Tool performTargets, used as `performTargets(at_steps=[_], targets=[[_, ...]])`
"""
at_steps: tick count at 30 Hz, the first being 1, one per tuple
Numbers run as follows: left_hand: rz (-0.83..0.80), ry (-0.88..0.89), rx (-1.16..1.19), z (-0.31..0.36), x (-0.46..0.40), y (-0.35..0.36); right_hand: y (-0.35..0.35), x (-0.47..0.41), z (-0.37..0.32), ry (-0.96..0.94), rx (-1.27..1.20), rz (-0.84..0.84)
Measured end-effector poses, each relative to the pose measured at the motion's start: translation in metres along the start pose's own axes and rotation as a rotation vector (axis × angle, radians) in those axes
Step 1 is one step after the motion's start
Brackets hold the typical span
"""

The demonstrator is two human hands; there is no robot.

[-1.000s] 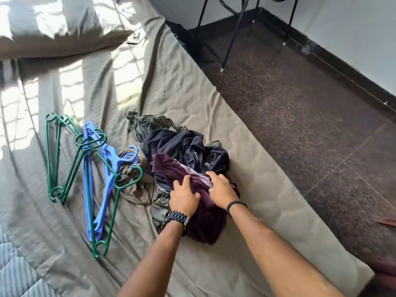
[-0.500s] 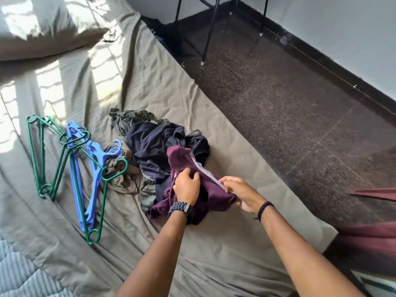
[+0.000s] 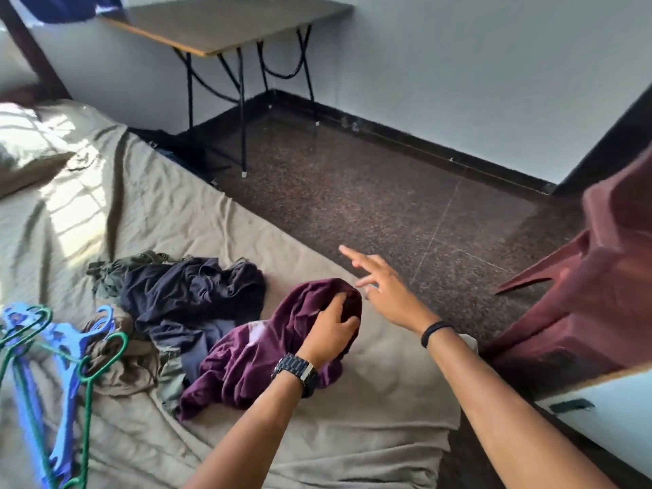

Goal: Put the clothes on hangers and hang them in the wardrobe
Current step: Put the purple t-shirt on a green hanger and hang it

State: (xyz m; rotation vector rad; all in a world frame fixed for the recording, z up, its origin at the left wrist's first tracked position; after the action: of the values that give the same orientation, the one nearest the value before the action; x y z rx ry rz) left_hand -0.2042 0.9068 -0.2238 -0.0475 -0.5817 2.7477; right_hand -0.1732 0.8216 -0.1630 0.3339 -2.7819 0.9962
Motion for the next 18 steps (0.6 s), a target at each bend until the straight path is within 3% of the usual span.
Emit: performTargets(at_steps=[3, 10, 13, 16, 18], targets=[[-0.092, 0.192, -0.072, 0.017, 0.004, 0.026, 0.013, 0.014, -0.012, -0.119, 0.21, -0.049], [-0.143, 0.52, -0.209, 0.022, 0.007, 0.066, 0.015, 0.031, 0.009, -0.01, 0.466, -0.13], [-0.171, 0.645, -0.207, 0.029, 0.021, 0.087, -0.001, 0.04, 0.018, 0.014, 0.511, 0.067], [-0.08, 0.737, -0.333, 0.032, 0.04, 0.085, -0.044, 0.063, 0.017, 0.048, 0.253, 0.402], [-0.006, 0.717, -0.401, 0.024, 0.047, 0.069, -0.069, 0.088, 0.007, 0.045, 0.094, 0.537]])
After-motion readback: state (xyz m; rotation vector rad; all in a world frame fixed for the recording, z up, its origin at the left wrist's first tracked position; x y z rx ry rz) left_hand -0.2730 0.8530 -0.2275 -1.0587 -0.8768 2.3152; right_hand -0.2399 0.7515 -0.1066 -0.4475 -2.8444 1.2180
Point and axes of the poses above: each hand's wrist, its own x-axis away from the middle knuckle, its own y-axis out of the palm, z = x × y, the point moved 10 cm from there along -x, towards the middle knuckle, and after that the axes turned 12 degrees about y, right-handed, at the moved point
